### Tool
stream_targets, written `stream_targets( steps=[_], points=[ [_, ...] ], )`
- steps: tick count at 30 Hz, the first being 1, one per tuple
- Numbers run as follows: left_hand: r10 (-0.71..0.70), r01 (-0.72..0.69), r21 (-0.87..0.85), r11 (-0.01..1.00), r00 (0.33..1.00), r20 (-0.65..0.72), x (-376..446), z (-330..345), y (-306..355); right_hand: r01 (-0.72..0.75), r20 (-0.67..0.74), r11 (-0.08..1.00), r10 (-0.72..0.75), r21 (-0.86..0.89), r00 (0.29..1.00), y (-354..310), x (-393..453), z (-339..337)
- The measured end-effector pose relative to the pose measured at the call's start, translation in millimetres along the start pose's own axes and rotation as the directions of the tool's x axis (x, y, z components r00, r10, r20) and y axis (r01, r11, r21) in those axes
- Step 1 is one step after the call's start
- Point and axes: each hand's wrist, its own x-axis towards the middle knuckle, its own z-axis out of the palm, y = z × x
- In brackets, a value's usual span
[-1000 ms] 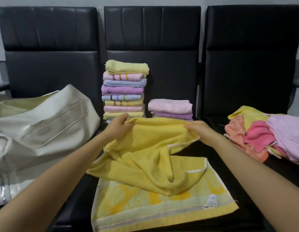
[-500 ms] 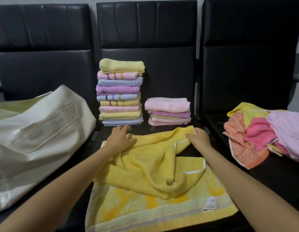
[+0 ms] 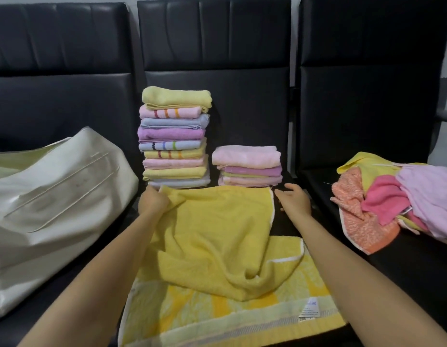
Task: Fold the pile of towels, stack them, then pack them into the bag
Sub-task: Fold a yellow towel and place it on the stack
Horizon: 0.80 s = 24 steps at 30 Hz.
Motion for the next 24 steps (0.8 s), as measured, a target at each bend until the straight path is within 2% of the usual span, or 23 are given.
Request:
stream_targets(
  steps=[2, 3, 5, 7, 10, 13, 15, 17, 19, 22, 23, 24],
  points=[
    [-0.009, 0.009, 0.096, 0.995, 1.0, 0.003, -4, 0, 0, 0.025, 0.056, 1.0, -0.025, 0.006, 0.998, 3, -4, -4],
    [0.032, -0.031, 0.15, 0.988, 0.999, -0.003, -10, -1, 3, 0.027, 0.094, 0.999, -0.025, -0.021, 0.995, 3, -7, -7],
    [0.177, -0.17, 0.21, 0.963, 0.984, -0.015, -25, -5, 9, 0.042, 0.182, 0.996, -0.026, -0.084, 0.983, 1, -18, -12],
    [0.338, -0.334, 0.18, 0.925, 0.941, 0.007, -46, -11, 11, 0.109, 0.254, 0.981, -0.065, -0.162, 0.965, -2, -37, -14],
    [0.566, -0.572, 0.061, 0.818, 0.819, 0.092, -92, -26, 3, 0.349, 0.249, 0.894, -0.283, -0.282, 0.926, -10, -79, -17],
    [0.725, -0.734, -0.047, 0.678, 0.656, 0.209, -152, -52, -12, 0.555, 0.293, 0.813, -0.495, -0.175, 0.818, -25, -135, -24],
    [0.77, -0.797, -0.081, 0.599, 0.545, 0.332, -188, -72, -25, 0.57, 0.433, 0.82, -0.495, -0.052, 0.753, -30, -171, -31],
    [0.785, -0.856, -0.058, 0.514, 0.441, 0.435, -215, -81, -46, 0.609, 0.569, 0.793, -0.493, -0.018, 0.659, -25, -199, -35],
    [0.813, -0.898, -0.051, 0.437, 0.37, 0.449, -231, -81, -71, 0.736, 0.666, 0.674, -0.522, -0.063, 0.534, -10, -215, -38],
    [0.858, -0.938, 0.007, 0.345, 0.319, 0.404, -240, -77, -93, 0.918, 0.752, 0.356, -0.554, -0.172, 0.356, 9, -225, -42],
    [0.857, -0.949, 0.047, 0.311, 0.302, 0.417, -241, -76, -95, 0.941, 0.768, 0.272, -0.552, -0.201, 0.324, 14, -226, -43],
    [0.857, -0.958, 0.089, 0.272, 0.283, 0.431, -242, -75, -95, 0.945, 0.776, 0.233, -0.542, -0.229, 0.322, 17, -228, -44]
  ],
)
